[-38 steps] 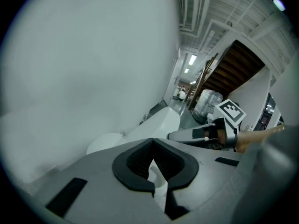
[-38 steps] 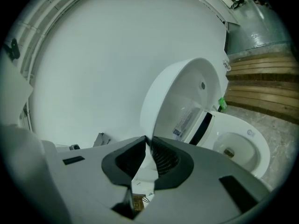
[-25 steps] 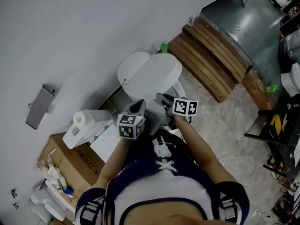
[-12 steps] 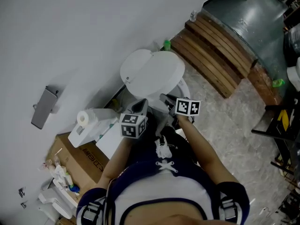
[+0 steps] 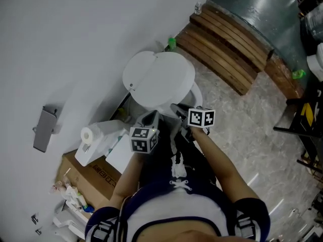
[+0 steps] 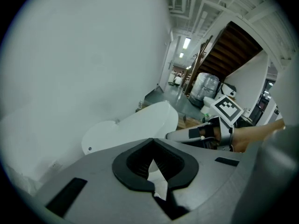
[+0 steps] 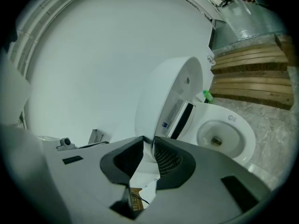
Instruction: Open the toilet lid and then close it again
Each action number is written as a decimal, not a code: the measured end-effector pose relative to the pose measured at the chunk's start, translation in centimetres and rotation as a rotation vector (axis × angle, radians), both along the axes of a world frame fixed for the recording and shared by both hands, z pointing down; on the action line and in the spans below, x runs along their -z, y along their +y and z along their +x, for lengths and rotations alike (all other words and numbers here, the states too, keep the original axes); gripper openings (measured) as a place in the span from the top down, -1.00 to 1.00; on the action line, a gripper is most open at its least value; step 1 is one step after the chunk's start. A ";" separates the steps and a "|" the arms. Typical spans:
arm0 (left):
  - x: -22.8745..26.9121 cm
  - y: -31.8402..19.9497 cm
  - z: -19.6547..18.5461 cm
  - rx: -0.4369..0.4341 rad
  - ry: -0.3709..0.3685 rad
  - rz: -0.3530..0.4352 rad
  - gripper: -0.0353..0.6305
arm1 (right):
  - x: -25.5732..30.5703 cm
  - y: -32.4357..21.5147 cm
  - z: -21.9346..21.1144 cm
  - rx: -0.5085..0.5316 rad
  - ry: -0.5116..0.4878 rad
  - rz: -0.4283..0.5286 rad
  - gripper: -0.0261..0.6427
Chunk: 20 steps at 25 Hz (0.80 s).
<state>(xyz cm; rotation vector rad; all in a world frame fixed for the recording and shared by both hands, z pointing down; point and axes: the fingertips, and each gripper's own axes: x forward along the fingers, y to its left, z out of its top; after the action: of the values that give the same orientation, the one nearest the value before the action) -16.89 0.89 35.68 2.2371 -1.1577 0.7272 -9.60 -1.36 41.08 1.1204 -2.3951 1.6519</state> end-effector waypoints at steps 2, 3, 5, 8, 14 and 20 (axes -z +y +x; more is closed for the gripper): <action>-0.8 0.2 0.1 -0.002 -0.003 -0.011 0.88 | -0.2 0.0 0.2 -0.004 -0.005 0.000 0.77; -1.2 0.3 0.1 0.001 -0.003 -0.016 0.88 | -0.2 0.1 0.4 -0.007 -0.007 0.001 0.76; -2.0 0.7 -0.1 0.011 -0.002 -0.027 0.88 | -0.4 0.2 0.7 -0.016 0.004 0.008 0.74; -3.2 1.0 -0.6 0.026 -0.004 -0.039 0.88 | -1.1 0.7 1.2 -0.029 0.030 0.003 0.73; -4.7 0.9 -0.1 0.017 -0.010 -0.034 0.88 | -2.2 1.7 1.7 -0.048 0.012 0.007 0.73; -5.8 1.0 1.3 -0.003 -0.020 -0.031 0.88 | -3.0 2.4 2.4 -0.083 0.081 0.063 0.73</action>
<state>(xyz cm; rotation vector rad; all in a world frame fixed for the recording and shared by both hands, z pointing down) -15.59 1.86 41.52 2.2115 -1.1454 0.7656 -7.24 1.07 44.10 1.2876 -2.3966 1.5312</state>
